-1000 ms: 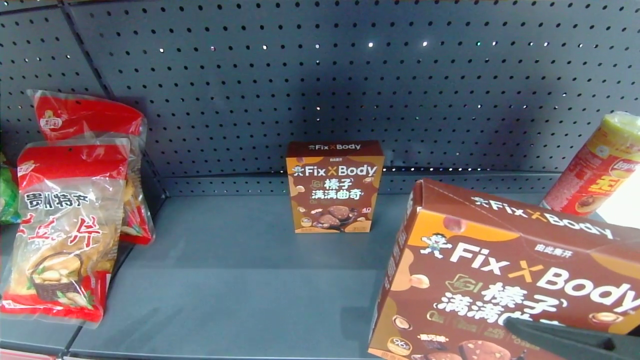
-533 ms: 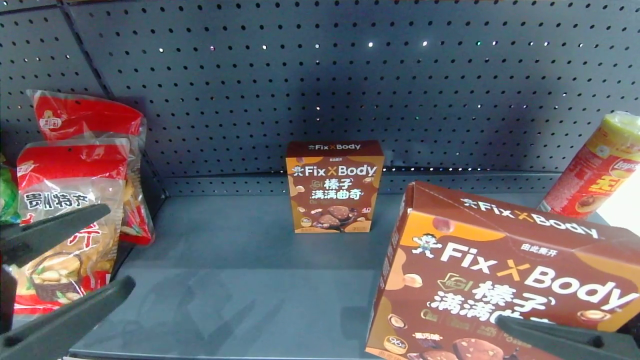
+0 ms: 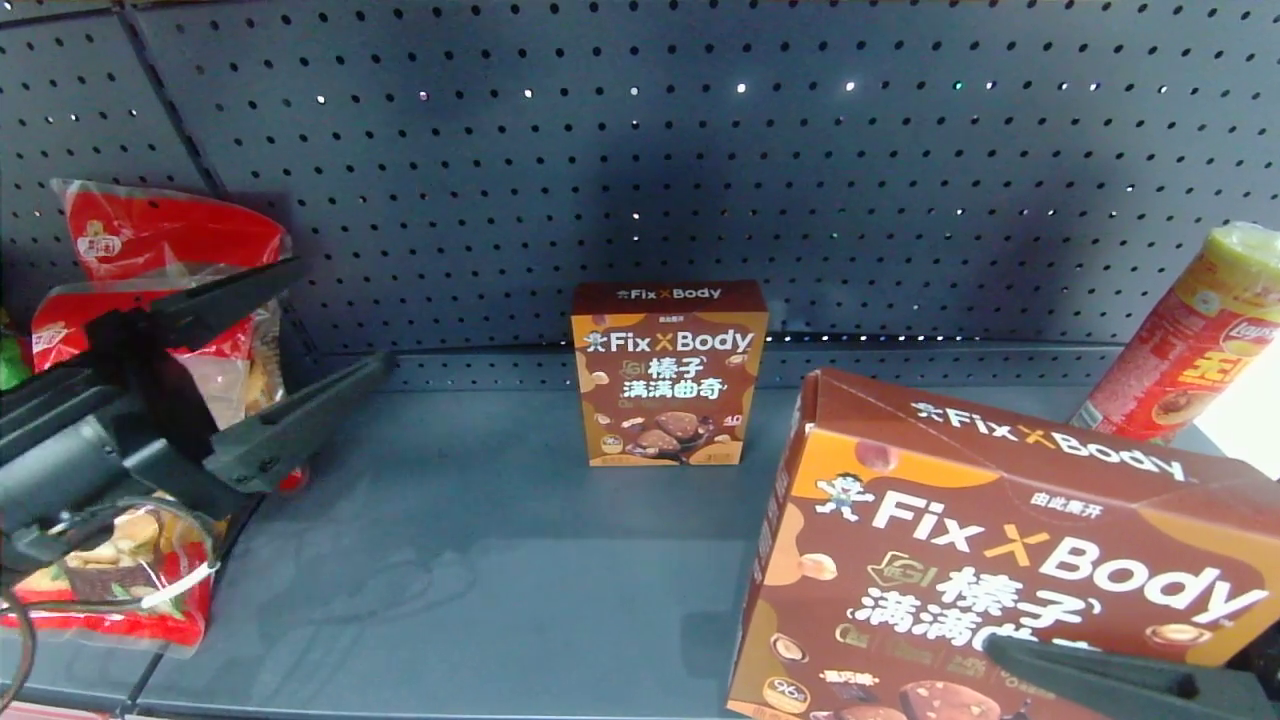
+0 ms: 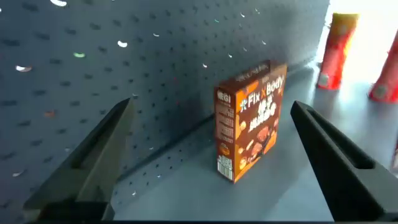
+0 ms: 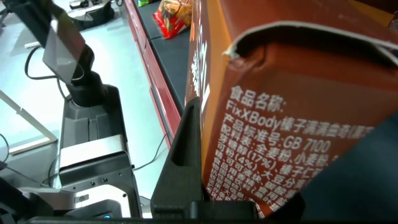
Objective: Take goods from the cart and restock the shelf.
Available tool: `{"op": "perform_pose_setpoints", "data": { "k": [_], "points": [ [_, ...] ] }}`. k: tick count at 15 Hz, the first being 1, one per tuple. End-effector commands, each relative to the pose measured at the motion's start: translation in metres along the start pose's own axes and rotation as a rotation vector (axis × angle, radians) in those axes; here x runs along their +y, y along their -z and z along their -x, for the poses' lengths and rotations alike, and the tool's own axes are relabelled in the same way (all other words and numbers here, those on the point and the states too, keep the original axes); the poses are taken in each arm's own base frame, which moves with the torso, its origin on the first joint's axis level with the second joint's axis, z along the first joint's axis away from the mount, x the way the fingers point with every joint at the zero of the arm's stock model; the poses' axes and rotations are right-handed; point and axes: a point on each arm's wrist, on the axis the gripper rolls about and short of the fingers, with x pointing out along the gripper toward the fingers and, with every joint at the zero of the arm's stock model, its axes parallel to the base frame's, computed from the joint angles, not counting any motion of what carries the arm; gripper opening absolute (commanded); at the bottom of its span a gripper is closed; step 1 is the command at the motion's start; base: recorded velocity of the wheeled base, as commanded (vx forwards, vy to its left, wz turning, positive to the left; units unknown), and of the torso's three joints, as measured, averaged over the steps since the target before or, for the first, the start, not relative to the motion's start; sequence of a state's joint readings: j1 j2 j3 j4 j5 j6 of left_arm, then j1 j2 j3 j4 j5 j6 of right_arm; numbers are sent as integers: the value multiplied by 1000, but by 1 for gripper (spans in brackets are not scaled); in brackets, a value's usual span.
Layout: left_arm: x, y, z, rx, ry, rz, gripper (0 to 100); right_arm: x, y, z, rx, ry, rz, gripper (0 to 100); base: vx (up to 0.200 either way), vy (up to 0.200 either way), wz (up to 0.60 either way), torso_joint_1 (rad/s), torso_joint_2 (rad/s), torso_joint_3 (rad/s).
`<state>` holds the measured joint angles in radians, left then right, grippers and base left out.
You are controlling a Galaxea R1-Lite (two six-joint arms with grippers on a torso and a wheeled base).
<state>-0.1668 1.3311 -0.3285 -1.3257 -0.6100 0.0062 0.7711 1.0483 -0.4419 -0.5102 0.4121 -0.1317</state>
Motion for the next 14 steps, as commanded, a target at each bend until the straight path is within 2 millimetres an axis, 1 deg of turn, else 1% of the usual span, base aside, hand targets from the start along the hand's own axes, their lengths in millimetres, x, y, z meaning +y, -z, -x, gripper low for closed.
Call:
{"op": "perform_pose_setpoints", "data": {
  "k": [1, 3, 5, 6, 8, 9, 11, 14],
  "points": [
    [14, 34, -18, 109, 20, 73, 100, 1, 0, 2, -7, 0, 3, 0, 0, 0, 0, 0, 0, 0],
    [21, 40, -30, 115, 25, 80, 100, 1, 0, 3, -8, -2, 4, 0, 0, 0, 0, 0, 0, 0],
    [25, 37, -49, 79, 66, 67, 100, 2, 0, 4, -11, -1, 5, 0, 0, 0, 0, 0, 0, 0],
    [26, 37, -52, 75, 69, 65, 100, 2, 0, 4, -11, -1, 5, 0, 0, 0, 0, 0, 0, 0],
    [23, 38, -67, 62, 110, 85, 100, 3, 0, 5, -12, -1, 6, 0, 0, 0, 0, 0, 0, 0],
    [23, 40, -68, 63, 114, 88, 100, 3, 0, 5, -14, -1, 6, 0, 0, 0, 0, 0, 0, 0],
    [21, 50, -73, 88, 171, 113, 100, 3, 1, 5, -11, 0, 3, 0, 0, 0, 0, 0, 0, 0],
    [24, 61, -79, 108, 225, 133, 100, 2, 2, 4, -4, 1, 0, 0, 0, 0, 0, 0, 0, 0]
  ]
}}
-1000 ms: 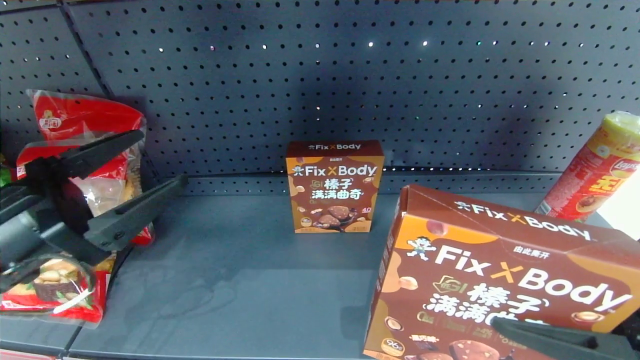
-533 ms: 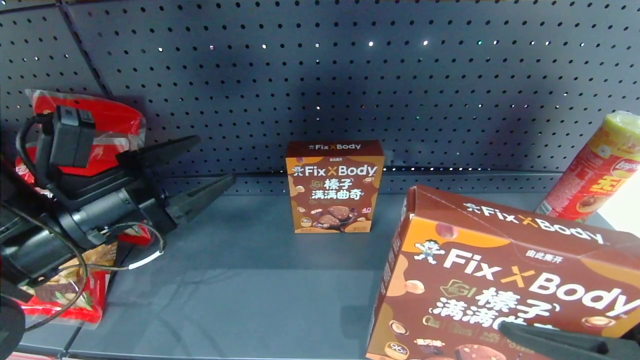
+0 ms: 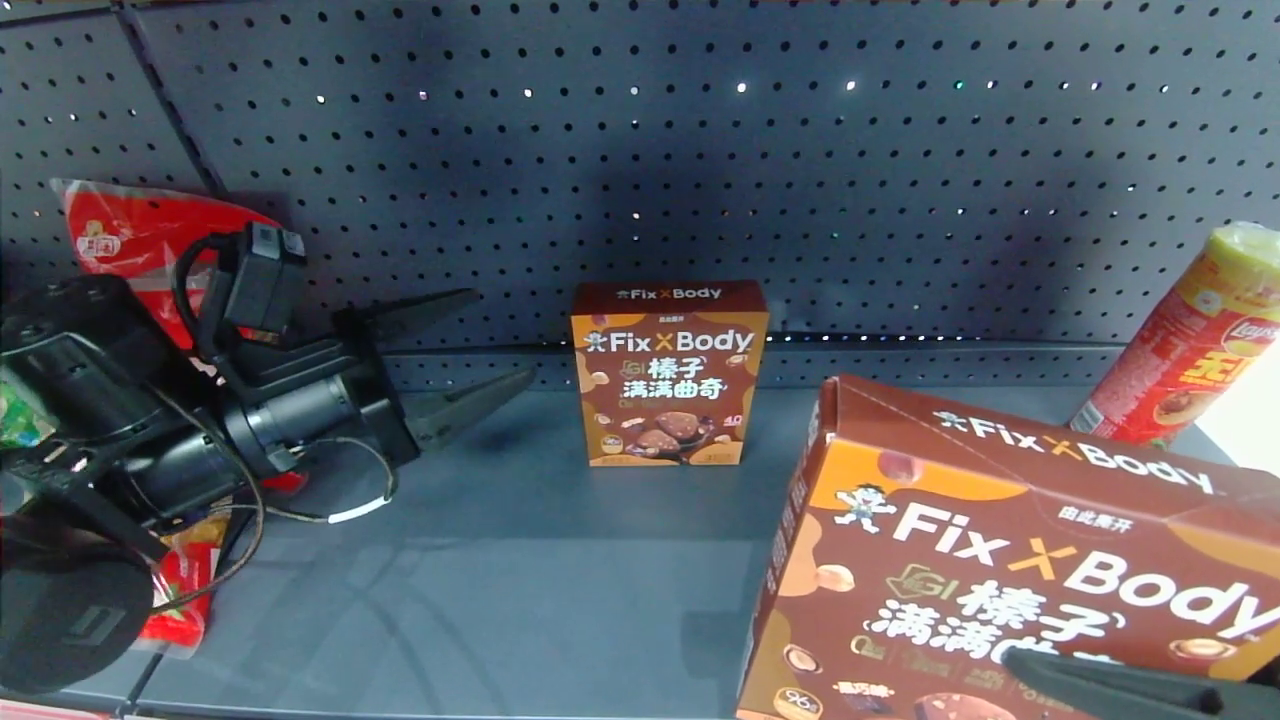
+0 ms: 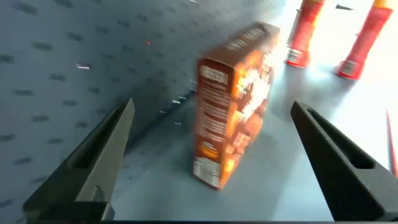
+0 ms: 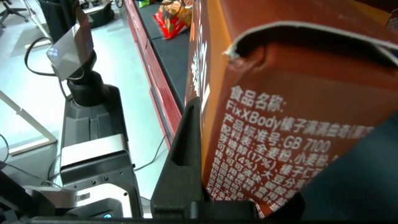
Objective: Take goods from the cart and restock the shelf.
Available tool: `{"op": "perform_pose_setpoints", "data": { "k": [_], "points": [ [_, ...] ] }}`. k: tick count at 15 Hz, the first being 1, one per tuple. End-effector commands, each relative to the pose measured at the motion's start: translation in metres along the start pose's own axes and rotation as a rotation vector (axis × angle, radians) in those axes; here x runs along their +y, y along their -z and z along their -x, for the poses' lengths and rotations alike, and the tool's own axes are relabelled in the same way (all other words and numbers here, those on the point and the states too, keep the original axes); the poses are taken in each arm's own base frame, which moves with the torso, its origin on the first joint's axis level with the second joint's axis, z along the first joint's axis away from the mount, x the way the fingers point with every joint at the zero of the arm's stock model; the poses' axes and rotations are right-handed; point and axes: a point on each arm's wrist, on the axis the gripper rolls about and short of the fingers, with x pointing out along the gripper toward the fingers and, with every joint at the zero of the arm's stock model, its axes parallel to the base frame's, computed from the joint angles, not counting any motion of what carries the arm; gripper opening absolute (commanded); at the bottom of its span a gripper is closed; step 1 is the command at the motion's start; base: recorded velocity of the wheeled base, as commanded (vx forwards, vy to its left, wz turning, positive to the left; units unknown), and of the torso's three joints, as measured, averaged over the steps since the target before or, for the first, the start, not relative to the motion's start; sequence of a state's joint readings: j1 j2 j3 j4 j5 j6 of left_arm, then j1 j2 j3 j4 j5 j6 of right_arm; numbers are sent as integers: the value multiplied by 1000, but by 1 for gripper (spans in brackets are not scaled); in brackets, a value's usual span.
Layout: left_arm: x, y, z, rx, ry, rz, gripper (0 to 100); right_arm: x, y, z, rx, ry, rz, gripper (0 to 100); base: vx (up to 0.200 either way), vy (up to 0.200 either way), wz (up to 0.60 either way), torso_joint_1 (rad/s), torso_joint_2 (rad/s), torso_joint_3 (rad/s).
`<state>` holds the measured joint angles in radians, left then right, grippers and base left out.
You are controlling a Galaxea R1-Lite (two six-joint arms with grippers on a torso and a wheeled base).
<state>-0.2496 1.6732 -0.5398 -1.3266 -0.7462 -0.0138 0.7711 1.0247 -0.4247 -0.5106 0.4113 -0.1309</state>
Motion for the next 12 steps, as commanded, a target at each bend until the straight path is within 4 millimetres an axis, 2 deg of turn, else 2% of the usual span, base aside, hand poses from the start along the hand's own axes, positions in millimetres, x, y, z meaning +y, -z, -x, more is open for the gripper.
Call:
{"op": "perform_pose_setpoints", "data": {
  "k": [1, 5, 9, 12],
  "points": [
    [5, 10, -6, 21, 30, 20, 100, 0, 1, -1, 4, -1, -2, 0, 0, 0, 0, 0, 0, 0],
    [19, 26, -23, 37, 39, 34, 100, -1, 0, -2, 5, -1, -3, 0, 0, 0, 0, 0, 0, 0],
    [20, 29, -41, 24, 76, 31, 100, -1, 1, -3, 10, -5, -4, 0, 0, 0, 0, 0, 0, 0],
    [20, 34, -47, 29, 88, 41, 100, -1, 2, -3, 12, -5, -4, 0, 0, 0, 0, 0, 0, 0]
  ]
}}
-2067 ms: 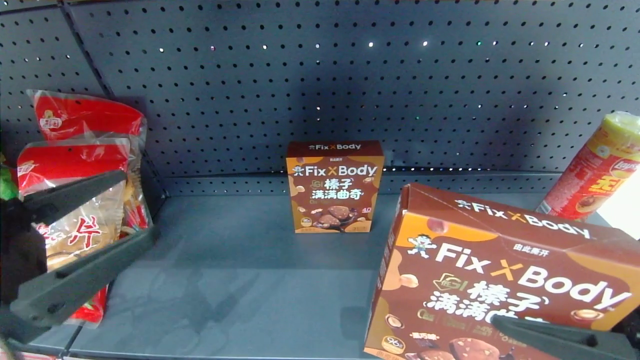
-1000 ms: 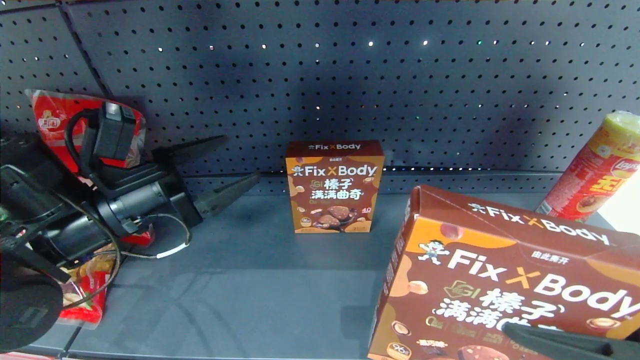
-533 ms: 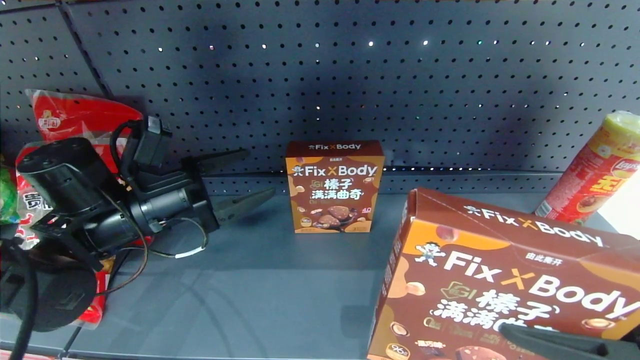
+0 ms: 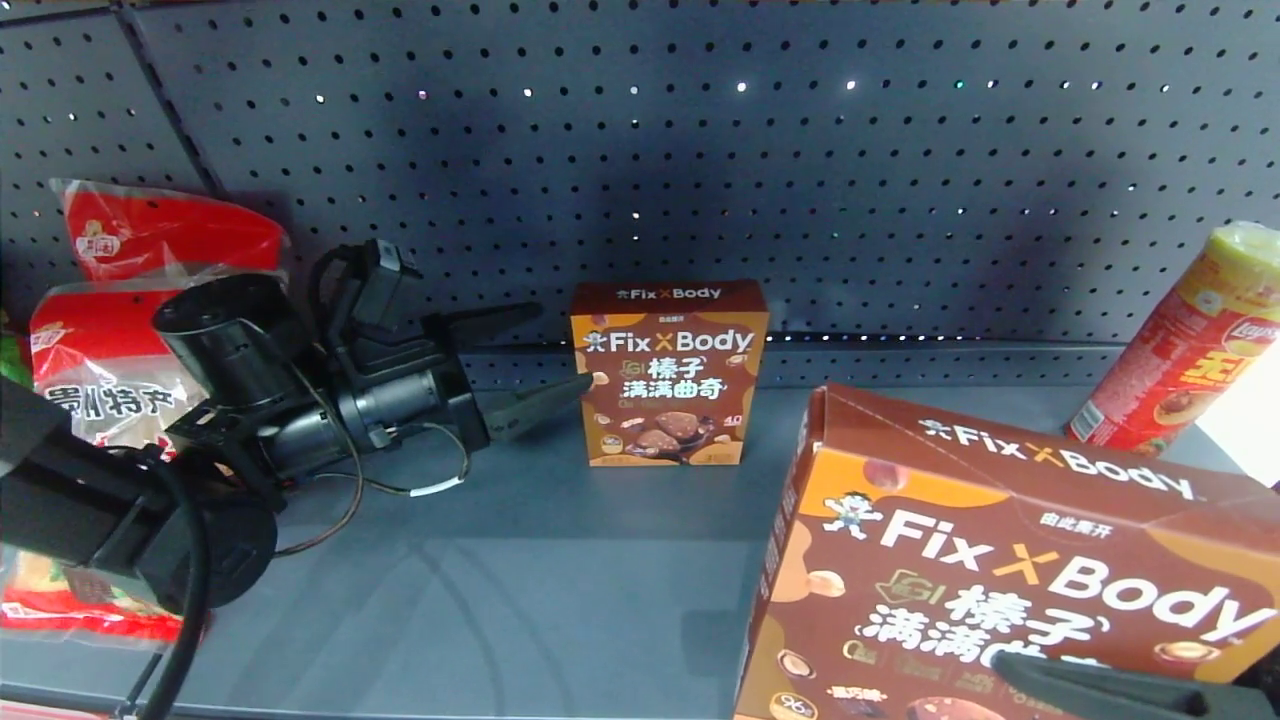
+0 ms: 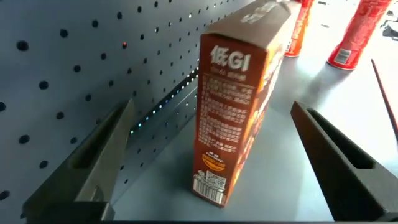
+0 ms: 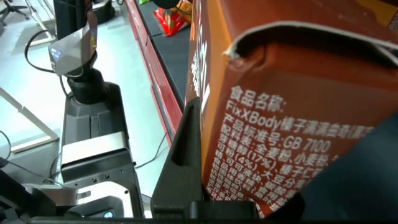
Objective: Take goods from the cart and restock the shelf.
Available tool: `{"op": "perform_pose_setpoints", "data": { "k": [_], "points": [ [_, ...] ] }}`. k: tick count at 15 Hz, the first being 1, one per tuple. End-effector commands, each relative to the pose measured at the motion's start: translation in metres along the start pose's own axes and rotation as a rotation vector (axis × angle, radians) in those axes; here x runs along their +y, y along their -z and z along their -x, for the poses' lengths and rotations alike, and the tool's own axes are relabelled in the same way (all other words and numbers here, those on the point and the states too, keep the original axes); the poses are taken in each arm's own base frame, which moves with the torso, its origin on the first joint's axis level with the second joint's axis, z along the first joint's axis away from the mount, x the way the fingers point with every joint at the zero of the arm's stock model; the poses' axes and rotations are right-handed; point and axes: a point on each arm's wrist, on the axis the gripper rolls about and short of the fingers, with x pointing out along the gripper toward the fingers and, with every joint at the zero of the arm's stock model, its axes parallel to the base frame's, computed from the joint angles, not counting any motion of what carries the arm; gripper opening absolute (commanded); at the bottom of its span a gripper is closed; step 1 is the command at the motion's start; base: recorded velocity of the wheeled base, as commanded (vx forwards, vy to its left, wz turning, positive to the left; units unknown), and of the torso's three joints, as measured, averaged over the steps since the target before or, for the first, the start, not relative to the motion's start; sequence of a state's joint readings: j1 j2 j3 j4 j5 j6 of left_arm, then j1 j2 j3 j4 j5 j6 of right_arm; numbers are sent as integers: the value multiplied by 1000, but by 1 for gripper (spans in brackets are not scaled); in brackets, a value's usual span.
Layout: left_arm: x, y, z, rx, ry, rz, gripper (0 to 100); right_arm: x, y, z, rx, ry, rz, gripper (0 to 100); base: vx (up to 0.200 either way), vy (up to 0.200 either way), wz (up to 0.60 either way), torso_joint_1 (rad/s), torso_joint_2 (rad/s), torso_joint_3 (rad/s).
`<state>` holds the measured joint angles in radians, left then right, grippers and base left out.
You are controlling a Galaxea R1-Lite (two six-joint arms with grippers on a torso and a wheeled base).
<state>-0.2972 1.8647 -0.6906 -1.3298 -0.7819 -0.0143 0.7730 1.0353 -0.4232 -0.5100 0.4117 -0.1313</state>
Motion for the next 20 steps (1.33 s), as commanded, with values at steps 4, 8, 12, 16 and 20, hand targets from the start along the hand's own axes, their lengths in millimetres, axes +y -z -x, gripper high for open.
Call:
{"op": "perform_pose_setpoints", "data": {
  "k": [4, 8, 12, 16, 20],
  "points": [
    [7, 12, -18, 3, 20, 8, 100, 1, 4, 2, 9, -1, -3, 0, 0, 0, 0, 0, 0, 0],
    [10, 17, -25, 3, 31, 10, 100, 2, 4, 2, 9, -2, -3, 0, 0, 0, 0, 0, 0, 0],
    [6, 20, -45, -13, 77, 5, 100, 2, 5, 3, 9, 1, -5, 0, 0, 0, 0, 0, 0, 0],
    [-2, 25, -61, -25, 118, 28, 100, 1, 6, 1, 16, -2, -6, 0, 0, 0, 0, 0, 0, 0],
    [-3, 30, -69, -28, 135, 31, 100, 2, 8, 3, 19, -2, -7, 0, 0, 0, 0, 0, 0, 0]
  ]
}}
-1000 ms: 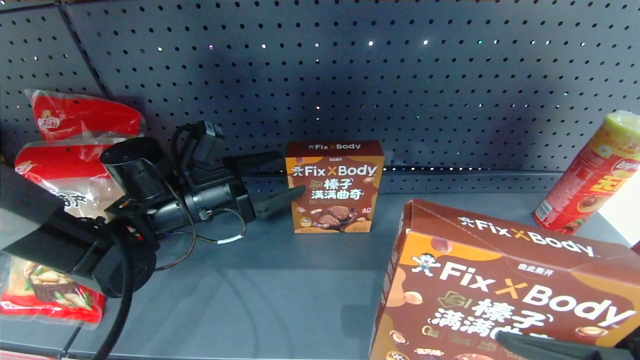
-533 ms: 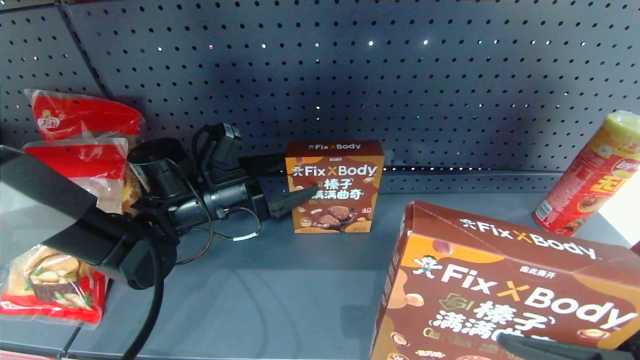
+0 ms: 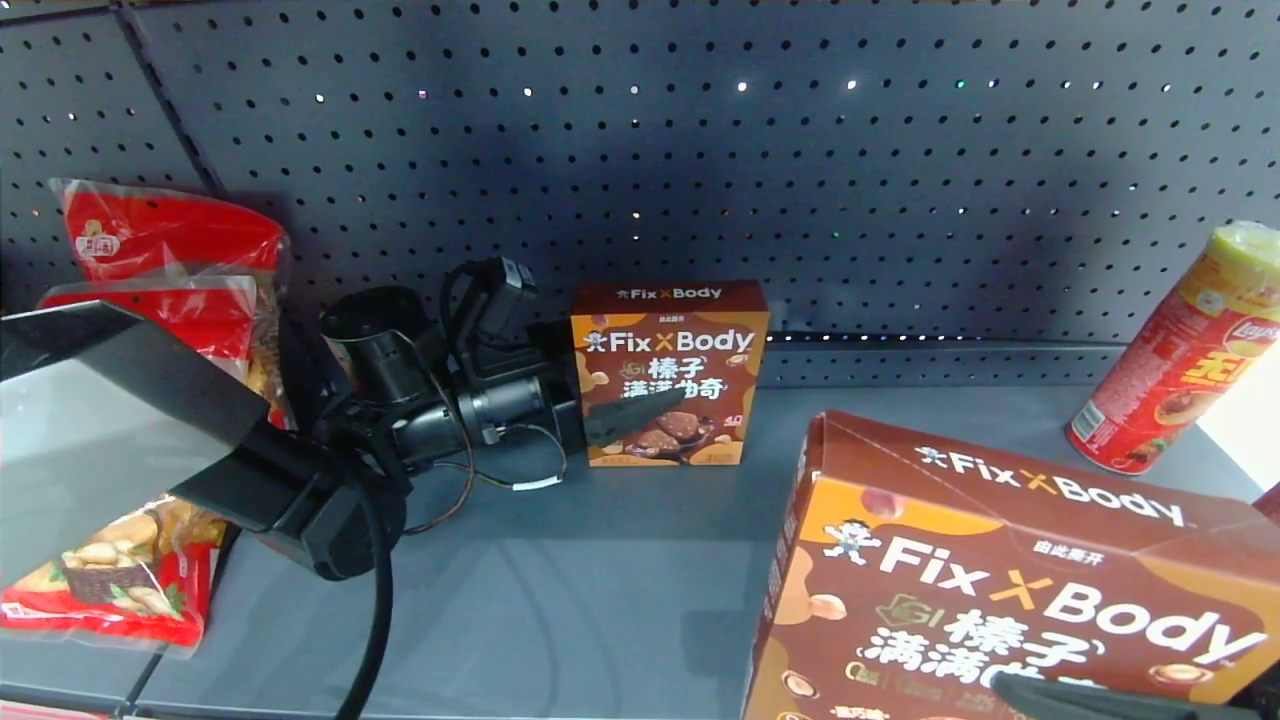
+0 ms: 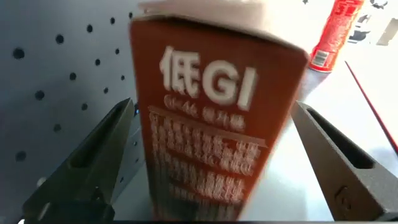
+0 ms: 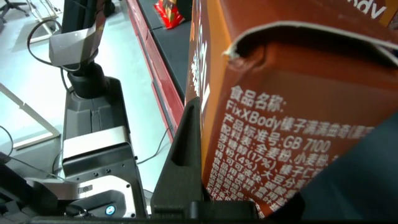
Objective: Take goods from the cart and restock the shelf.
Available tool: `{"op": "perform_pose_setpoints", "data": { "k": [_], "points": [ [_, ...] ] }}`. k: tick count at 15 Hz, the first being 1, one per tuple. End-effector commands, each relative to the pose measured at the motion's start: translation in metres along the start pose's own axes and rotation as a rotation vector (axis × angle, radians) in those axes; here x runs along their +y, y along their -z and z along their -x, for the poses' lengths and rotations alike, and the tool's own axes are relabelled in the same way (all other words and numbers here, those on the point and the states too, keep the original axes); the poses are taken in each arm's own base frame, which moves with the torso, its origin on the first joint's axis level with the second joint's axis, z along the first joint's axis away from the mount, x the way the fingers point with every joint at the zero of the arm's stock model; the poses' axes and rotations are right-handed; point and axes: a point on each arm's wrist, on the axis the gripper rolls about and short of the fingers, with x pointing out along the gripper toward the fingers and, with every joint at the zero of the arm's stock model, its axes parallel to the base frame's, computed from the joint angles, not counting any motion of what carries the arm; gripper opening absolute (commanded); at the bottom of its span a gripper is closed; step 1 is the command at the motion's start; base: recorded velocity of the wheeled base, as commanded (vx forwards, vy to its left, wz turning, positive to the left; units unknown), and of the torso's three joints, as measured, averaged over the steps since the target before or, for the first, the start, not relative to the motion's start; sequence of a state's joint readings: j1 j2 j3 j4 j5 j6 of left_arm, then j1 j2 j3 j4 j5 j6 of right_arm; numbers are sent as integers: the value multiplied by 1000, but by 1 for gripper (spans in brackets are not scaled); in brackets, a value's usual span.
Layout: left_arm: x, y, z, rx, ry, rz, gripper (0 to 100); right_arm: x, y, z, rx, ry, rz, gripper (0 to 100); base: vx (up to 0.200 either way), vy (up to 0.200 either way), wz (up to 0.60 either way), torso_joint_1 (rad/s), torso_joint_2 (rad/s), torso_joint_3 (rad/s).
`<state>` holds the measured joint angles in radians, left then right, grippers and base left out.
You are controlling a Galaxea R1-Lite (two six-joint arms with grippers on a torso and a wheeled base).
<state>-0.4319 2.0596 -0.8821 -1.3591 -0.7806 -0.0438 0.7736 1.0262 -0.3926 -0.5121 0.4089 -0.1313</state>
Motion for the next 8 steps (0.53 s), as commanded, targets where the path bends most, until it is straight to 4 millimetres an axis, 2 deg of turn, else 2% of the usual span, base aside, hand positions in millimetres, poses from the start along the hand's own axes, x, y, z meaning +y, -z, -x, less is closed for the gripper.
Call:
{"op": "perform_pose_setpoints", "data": {
  "k": [1, 3, 4, 8],
  "points": [
    [3, 3, -3, 1, -1, 2, 100, 1, 1, 1, 1, -2, 0, 0, 0, 0, 0, 0, 0, 0],
    [5, 4, -2, 2, -5, 2, 100, 0, 1, 0, 2, -2, 0, 0, 0, 0, 0, 0, 0, 0],
    [5, 4, -2, 1, -8, 0, 0, 0, 1, 0, 2, -2, 0, 0, 0, 0, 0, 0, 0, 0],
    [5, 1, -2, -6, -5, -8, 0, 0, 1, 0, 2, -2, -2, 0, 0, 0, 0, 0, 0, 0]
  ]
}}
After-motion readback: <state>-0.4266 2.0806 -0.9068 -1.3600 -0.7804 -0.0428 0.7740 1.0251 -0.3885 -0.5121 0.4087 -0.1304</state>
